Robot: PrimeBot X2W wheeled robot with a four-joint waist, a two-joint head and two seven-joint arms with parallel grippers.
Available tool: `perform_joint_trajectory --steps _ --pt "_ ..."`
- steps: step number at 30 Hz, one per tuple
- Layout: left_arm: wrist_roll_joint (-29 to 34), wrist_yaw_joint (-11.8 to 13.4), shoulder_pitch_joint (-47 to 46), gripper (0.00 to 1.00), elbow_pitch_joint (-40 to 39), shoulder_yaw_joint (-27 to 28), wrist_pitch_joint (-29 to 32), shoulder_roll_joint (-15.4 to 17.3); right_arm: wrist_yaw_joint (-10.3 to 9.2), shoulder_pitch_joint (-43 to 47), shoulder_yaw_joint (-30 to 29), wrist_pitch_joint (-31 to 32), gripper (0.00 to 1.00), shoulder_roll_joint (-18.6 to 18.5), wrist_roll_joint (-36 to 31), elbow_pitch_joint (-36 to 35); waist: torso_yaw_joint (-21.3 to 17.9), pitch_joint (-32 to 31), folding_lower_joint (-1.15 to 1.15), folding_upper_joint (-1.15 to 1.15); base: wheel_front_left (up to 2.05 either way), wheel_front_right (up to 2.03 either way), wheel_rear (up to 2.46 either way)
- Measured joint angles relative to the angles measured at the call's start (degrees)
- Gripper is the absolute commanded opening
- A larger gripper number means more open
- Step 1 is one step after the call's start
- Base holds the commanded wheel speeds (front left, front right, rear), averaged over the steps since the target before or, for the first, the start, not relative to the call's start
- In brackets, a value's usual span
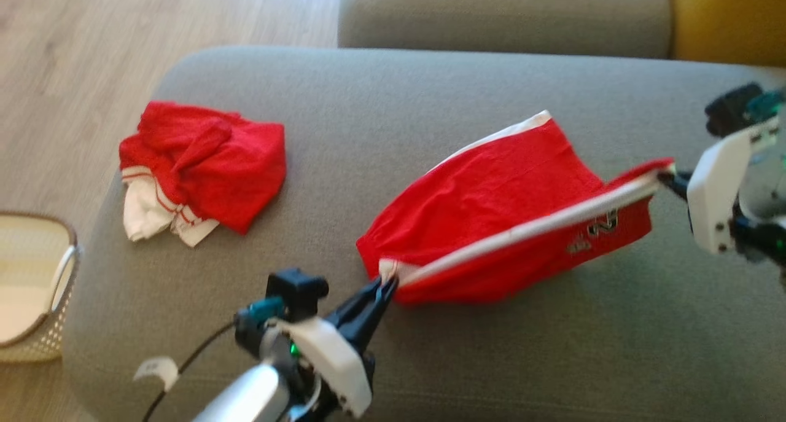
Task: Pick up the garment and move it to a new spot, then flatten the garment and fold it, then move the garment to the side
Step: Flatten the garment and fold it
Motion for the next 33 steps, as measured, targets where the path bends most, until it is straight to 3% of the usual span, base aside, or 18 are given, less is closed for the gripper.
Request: perform_joint_trajectory --steps 20,33 --pt "0.9 1.8 -18.6 0.00 17.8 2.5 -4.1 -10.8 0.00 -24.4 11.7 -14.6 0.00 1.3 -2.3 20.0 5.7 14.2 0.00 0.00 0.00 0.00 0.00" --pt "-2.8 2.1 -23.8 0.00 24.1 -1.0 -7.8 -12.2 0.00 -30.7 17.9 -21.8 0.00 1.8 -1.1 31.5 7.7 18.2 -0.01 0.00 0.00 0.00 0.00"
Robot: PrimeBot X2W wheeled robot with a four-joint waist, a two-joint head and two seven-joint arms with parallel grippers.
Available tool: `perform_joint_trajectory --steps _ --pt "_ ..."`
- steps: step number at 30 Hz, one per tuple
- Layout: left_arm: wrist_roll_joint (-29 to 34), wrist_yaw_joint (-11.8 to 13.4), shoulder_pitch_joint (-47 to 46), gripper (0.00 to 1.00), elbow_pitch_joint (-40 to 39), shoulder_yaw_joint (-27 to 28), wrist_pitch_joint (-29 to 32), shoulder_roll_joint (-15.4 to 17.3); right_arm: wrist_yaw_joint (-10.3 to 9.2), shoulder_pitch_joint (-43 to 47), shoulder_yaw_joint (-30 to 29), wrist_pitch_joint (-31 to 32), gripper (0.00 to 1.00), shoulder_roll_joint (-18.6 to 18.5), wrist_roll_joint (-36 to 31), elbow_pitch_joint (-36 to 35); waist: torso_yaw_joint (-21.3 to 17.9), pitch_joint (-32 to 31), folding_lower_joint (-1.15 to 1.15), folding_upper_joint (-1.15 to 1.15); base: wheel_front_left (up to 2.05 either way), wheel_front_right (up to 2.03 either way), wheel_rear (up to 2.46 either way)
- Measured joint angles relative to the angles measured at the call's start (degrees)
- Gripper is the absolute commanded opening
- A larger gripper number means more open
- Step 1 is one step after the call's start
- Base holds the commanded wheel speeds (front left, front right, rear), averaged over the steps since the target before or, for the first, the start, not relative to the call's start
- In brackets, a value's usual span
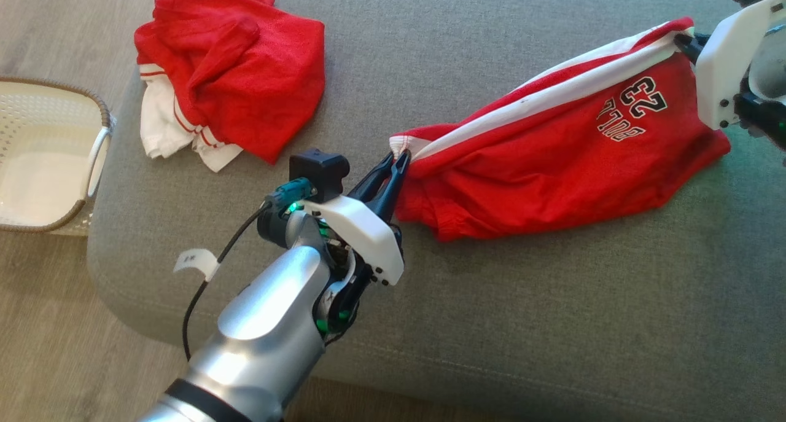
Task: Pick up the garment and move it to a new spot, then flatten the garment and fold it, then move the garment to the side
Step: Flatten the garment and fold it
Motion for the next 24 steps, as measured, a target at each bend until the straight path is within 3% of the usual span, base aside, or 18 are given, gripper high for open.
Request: perform_joint_trajectory --steps 1,2,3,5,6,19,24 --pt "-0.6 0.3 -0.3 0.07 0.0 -0.4 -0.2 0.0 0.00 -0.3 0.3 -0.3 0.00 0.0 0.2 0.5 0.0 0.2 0.00 0.00 0.00 0.00 0.00" --pt "-1.2 0.9 -0.5 0.88 0.0 -0.7 -0.7 0.0 0.00 -0.7 0.5 -0.6 0.00 0.0 0.5 1.0 0.0 0.3 0.00 0.00 0.00 0.00 0.00" --pt "-1.7 1.3 -0.8 1.00 0.0 -0.9 -1.2 0.0 0.00 -1.0 0.6 -1.5 0.09 0.0 0.6 1.3 0.0 0.5 0.00 0.00 0.00 0.00 0.00" --pt "-2.3 1.6 -1.1 1.00 0.1 -1.2 -1.4 -0.1 0.00 -1.3 0.9 -2.3 0.91 0.0 0.9 1.5 0.0 0.6 0.00 0.00 0.00 0.00 0.00" --pt "-2.8 2.3 -1.9 1.00 0.1 -1.5 -2.5 -0.1 0.00 -1.9 1.1 -3.6 1.00 0.1 1.8 2.3 0.0 0.9 0.00 0.00 0.00 0.00 0.00" --pt "-3.3 5.5 -3.1 1.00 0.9 -2.7 -4.2 -0.1 0.00 -5.2 1.2 -11.9 1.00 0.2 0.4 10.6 0.1 1.5 0.00 0.00 0.00 0.00 0.00" --pt "0.0 7.8 -3.1 1.00 0.0 -0.5 -4.2 -0.2 0.00 -5.3 0.0 -15.9 1.00 0.7 0.0 13.6 -0.4 0.4 0.00 0.00 0.00 0.00 0.00"
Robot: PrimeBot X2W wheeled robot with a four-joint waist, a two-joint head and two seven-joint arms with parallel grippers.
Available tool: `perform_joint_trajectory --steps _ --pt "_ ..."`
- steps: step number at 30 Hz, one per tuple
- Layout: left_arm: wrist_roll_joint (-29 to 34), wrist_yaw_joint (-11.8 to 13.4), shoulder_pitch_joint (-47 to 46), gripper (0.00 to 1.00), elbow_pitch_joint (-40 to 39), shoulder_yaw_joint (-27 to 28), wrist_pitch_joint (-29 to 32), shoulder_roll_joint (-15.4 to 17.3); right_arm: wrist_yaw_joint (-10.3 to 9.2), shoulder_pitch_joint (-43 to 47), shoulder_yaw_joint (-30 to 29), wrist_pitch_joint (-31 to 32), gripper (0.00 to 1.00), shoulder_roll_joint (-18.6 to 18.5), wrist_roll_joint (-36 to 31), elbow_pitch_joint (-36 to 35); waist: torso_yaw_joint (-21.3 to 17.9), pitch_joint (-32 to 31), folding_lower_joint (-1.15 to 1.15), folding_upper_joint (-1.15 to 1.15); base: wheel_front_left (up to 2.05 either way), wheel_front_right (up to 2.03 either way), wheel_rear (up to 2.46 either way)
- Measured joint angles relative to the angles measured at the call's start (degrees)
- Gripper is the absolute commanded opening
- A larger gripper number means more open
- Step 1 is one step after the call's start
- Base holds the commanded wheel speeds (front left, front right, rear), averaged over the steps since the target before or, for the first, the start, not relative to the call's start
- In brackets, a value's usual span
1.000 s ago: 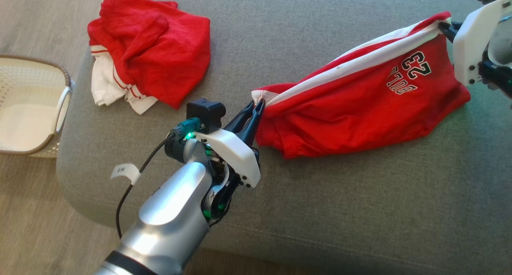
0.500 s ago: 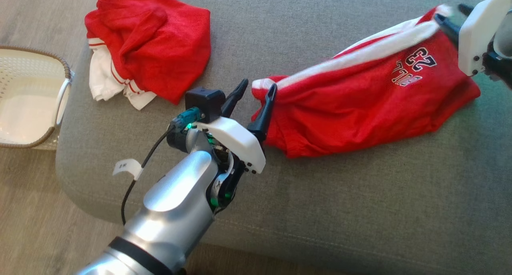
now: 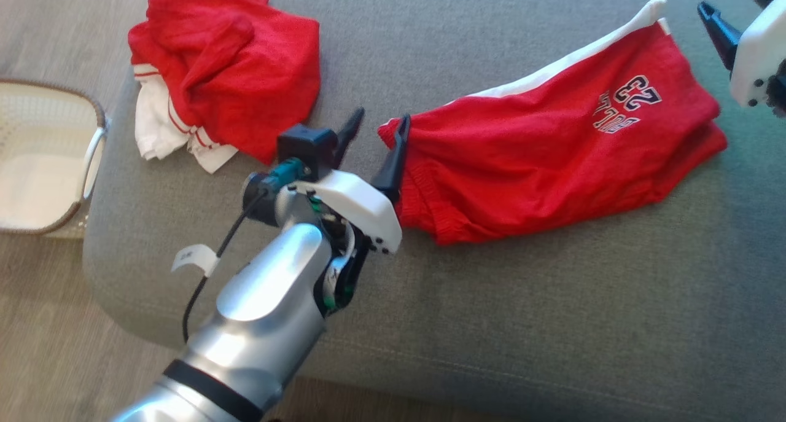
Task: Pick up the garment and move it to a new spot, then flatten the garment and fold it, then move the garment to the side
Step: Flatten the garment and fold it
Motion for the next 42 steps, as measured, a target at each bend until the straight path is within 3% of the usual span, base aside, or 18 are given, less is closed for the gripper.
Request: perform_joint_trajectory --steps 8,15,22,30,36,42 --pt "9.4 1.9 5.5 1.00 -9.0 9.0 0.0 0.3 0.00 1.3 -3.3 -12.9 1.00 2.4 0.5 -0.8 -1.9 -4.9 -0.01 0.00 0.00 0.00 0.00" --pt "16.1 2.8 17.4 1.00 -19.7 17.7 0.0 1.8 0.00 11.1 -5.9 -21.6 1.00 5.4 -1.7 -5.3 -4.9 -11.4 -0.01 0.00 0.00 0.00 0.00" --pt "19.6 1.5 29.4 1.00 -28.0 24.9 0.0 1.7 0.00 24.9 -15.2 -22.4 1.00 8.9 -11.4 -17.8 -8.9 -17.7 -0.01 0.00 0.00 0.00 0.00" --pt "22.1 -0.8 42.0 1.00 -32.2 32.2 0.0 1.2 0.00 44.8 -28.8 -22.5 1.00 17.7 -22.7 -32.0 -13.6 -22.3 -0.01 0.00 0.00 0.00 0.00" --pt "25.0 -2.4 46.9 1.00 -34.1 34.2 0.0 0.9 0.00 55.9 -33.6 -22.6 1.00 22.8 -27.6 -40.0 -15.4 -23.7 -0.01 0.00 0.00 0.00 0.00" --pt "24.9 -2.4 49.4 1.00 -34.7 34.6 0.0 0.9 0.00 60.3 -36.5 -22.5 1.00 24.3 -28.4 -42.7 -15.6 -24.1 -0.01 0.00 0.00 0.00 0.00"
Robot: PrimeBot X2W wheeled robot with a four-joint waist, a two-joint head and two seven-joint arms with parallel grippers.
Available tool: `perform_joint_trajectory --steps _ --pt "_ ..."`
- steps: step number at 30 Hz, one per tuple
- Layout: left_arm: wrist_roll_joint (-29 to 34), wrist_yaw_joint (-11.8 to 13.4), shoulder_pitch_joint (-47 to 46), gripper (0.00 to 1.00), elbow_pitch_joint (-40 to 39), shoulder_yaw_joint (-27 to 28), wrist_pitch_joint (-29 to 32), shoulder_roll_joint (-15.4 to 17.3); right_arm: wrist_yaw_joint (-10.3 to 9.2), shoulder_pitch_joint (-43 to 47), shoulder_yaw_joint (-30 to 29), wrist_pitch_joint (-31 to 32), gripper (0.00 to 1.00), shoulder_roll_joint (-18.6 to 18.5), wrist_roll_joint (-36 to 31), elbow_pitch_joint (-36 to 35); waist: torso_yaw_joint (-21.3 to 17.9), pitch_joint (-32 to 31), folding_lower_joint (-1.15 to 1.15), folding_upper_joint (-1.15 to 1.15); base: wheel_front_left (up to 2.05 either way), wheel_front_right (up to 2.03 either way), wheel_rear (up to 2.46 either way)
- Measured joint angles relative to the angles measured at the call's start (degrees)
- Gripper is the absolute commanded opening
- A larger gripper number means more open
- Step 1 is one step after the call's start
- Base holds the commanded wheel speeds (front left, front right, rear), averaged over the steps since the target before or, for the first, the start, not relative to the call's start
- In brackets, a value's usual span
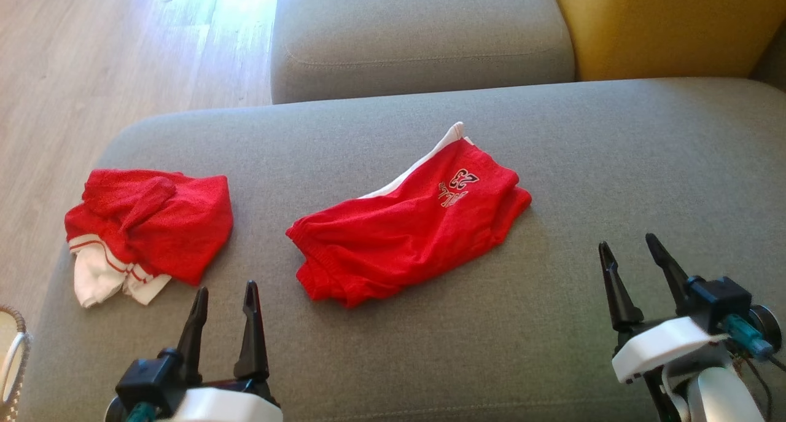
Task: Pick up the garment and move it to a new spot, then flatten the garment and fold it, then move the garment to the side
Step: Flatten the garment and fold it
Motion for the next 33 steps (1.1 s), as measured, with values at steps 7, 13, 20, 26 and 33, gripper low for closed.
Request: perform_joint_trajectory --steps 7,13,20,26,33 --pt "-0.9 0.1 0.4 1.00 -0.1 0.1 0.0 0.0 0.00 0.5 -0.2 0.3 1.00 0.4 -1.0 -1.5 0.1 -0.1 0.00 0.00 0.00 0.00 0.00" --pt "-0.9 0.1 0.3 1.00 -0.1 -0.9 0.0 0.0 0.00 0.8 -0.5 1.4 1.00 0.4 2.5 -1.4 1.0 0.3 0.00 0.00 0.00 0.00 0.00" --pt "-0.9 0.9 0.1 1.00 0.0 -3.9 0.0 0.0 -0.01 -3.7 1.4 11.7 1.00 0.5 21.3 5.7 3.4 2.9 0.01 0.00 0.00 0.00 0.00" --pt "-0.9 1.5 -2.5 1.00 0.3 -6.8 0.0 0.0 -0.01 -14.8 -1.5 18.2 1.00 0.4 29.7 15.6 6.0 6.2 0.02 0.00 0.00 0.00 0.00" --pt "-1.6 2.6 -5.1 1.00 0.1 -8.3 0.0 0.0 -0.02 -24.6 -6.7 23.5 1.00 0.4 34.8 30.0 9.8 10.3 0.02 0.00 0.00 0.00 0.00"
